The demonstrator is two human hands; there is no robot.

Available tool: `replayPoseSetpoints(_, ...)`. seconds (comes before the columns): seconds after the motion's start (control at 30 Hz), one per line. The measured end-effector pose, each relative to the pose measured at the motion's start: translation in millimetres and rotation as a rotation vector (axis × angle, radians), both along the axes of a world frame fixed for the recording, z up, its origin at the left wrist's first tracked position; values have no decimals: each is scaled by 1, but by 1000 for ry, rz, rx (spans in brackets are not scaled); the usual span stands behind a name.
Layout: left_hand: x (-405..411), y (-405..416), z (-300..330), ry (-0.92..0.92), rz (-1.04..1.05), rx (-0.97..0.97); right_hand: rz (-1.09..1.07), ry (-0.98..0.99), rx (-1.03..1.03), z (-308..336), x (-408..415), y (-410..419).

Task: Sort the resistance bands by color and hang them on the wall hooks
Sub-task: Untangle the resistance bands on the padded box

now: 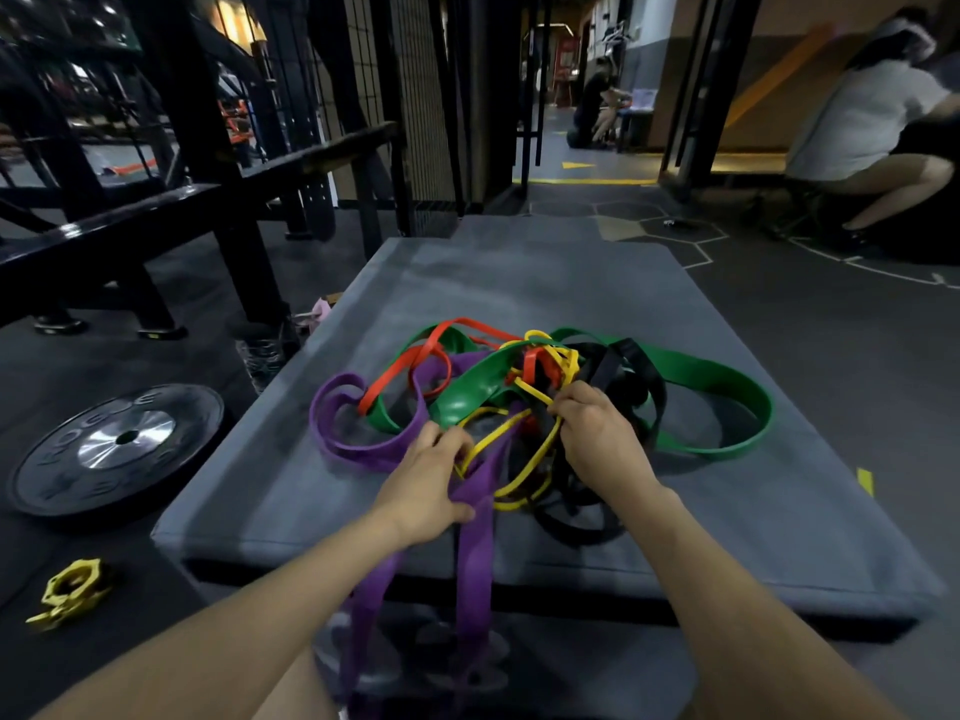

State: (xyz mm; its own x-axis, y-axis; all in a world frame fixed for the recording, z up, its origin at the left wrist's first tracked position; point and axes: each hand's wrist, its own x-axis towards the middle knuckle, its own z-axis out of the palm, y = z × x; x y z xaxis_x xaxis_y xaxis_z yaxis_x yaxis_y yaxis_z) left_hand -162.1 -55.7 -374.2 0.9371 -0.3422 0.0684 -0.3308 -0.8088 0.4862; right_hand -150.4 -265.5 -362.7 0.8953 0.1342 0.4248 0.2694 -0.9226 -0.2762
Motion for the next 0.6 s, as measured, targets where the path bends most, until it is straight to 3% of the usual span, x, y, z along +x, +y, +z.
replayPoseSetpoints(0.2, 7, -5, -7, 164, -7, -257, 30, -14, -15, 5, 2, 3)
replayPoseSetpoints(0.33, 10, -11, -2, 431, 18, -624, 65, -42, -47, 5, 2, 6)
replayPoseSetpoints(0.6, 19, -5, 5, 391, 96, -753, 128, -135, -151, 14, -1, 15)
